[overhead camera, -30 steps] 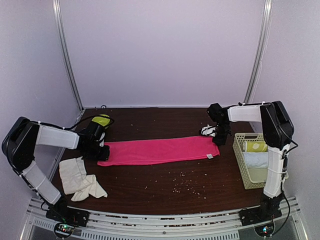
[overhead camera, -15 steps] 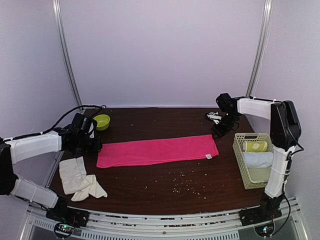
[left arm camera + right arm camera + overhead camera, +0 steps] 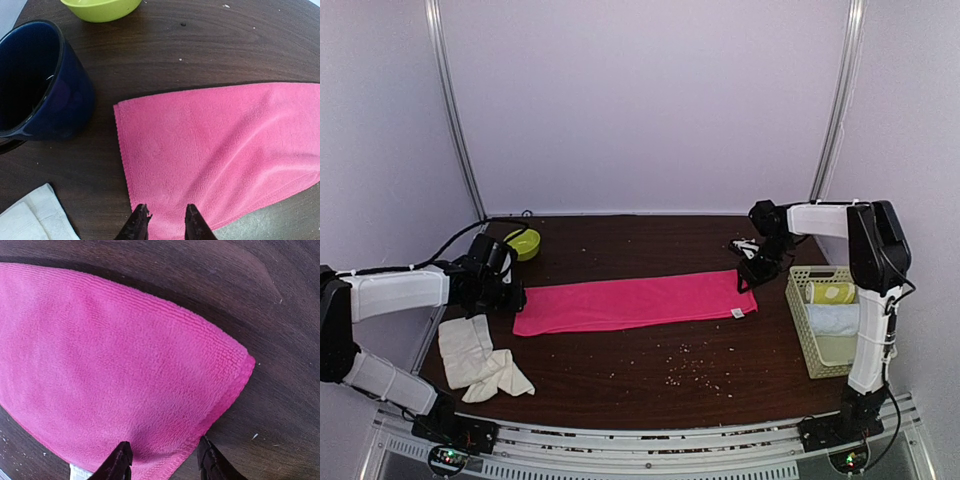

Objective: Roll the towels
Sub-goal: Fold the towel at the center of the board.

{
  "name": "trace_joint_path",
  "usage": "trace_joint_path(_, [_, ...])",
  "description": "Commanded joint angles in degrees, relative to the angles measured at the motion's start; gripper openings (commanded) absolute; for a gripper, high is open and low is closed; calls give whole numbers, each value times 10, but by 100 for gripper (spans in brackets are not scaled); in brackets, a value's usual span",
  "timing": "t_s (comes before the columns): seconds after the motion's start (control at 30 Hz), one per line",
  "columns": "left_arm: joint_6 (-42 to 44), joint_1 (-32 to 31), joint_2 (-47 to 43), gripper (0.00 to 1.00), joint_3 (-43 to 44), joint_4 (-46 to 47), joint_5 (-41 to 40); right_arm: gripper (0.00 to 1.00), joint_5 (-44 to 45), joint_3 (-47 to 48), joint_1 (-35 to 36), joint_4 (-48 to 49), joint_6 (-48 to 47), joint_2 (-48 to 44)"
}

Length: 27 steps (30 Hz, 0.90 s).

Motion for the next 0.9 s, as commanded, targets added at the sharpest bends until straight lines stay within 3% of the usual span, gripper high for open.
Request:
trace_joint_path(0.0, [11,4,14,28,-3,22,-3,47,28,-18,-2,14,15,9])
trace_joint_path(0.2, [13,4,15,27,-2,23,-9,42,33,-37,-2,34,15,25])
trace_joint_path(0.3, [10,4,16,28,-5,24,-14,29,1,-36,-3,45,3,32])
trace_joint_path(0.4, [9,5,22,28,-5,24,-10,7,-15,-37,-15,77,3,20])
trace_joint_path(0.47, [9,4,24,28,-6,24,-7,0,-28,-26,-31,84,7,15])
trace_joint_path(0.87, [7,4,50,28,-6,26,13,0,-60,105,-99,57,14,-31])
